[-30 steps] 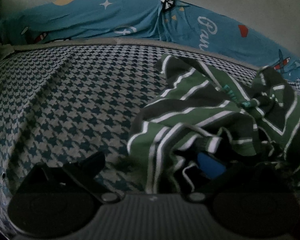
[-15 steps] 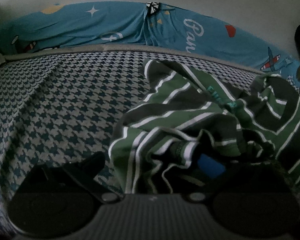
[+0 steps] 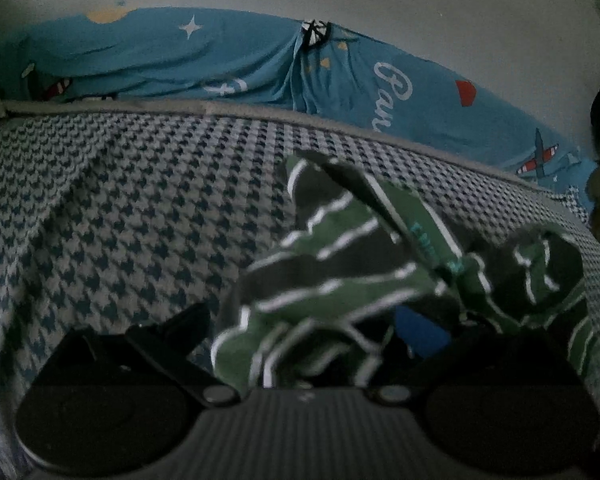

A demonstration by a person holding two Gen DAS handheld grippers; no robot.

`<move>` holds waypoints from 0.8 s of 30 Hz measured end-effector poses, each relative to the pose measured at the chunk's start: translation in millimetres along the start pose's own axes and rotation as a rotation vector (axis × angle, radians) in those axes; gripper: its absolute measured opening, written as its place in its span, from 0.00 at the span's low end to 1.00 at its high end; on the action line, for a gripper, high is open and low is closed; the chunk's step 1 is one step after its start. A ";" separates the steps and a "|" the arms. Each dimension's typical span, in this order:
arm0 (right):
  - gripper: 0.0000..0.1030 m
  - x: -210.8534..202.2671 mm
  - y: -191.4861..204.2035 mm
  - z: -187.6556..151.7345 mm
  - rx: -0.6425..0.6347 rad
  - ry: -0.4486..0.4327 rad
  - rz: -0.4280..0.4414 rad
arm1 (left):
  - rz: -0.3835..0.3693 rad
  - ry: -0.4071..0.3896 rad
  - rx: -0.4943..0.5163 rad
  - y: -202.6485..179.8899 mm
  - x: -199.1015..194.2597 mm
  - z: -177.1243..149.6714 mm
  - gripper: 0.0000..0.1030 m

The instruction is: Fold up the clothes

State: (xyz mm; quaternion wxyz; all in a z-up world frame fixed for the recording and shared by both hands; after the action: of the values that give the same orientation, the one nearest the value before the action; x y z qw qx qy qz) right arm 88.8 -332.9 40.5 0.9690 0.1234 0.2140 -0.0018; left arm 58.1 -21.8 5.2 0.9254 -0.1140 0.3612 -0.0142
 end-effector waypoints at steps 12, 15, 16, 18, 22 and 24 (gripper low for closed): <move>0.37 44.2 52.4 2.2 -0.164 0.086 0.189 | -0.010 -0.021 0.018 -4.2 27.4 45.8 1.00; 0.39 57.0 61.2 3.9 -0.179 0.108 0.232 | -0.020 -0.006 0.021 -8.4 34.6 55.8 1.00; 0.39 61.9 64.1 4.0 -0.178 0.120 0.250 | -0.021 -0.003 0.029 -10.1 37.1 58.9 1.00; 0.39 71.7 70.0 4.0 -0.175 0.144 0.287 | -0.019 0.000 0.055 -14.0 43.0 63.3 1.00; 0.40 92.4 80.0 -0.1 -0.161 0.208 0.340 | -0.029 0.026 0.070 -19.4 55.7 68.0 1.00; 0.40 103.0 85.6 -2.9 -0.161 0.237 0.357 | -0.032 0.041 0.069 -21.1 61.8 67.9 1.00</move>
State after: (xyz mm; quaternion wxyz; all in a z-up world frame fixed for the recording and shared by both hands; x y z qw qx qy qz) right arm 186.0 -244.1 15.6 0.9288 0.0807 0.3005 0.2012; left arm 150.5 -35.5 17.2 0.9207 -0.0876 0.3776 -0.0439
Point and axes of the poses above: each gripper's, at about its wrist camera, not at the fingertips, and x roughly the way its jaws point, y to its left, z to its top, the point moved 8 cm from there along x, roughly the way its jaws point, and after that the axes turned 1 degree about z, right-handed, at the moved point
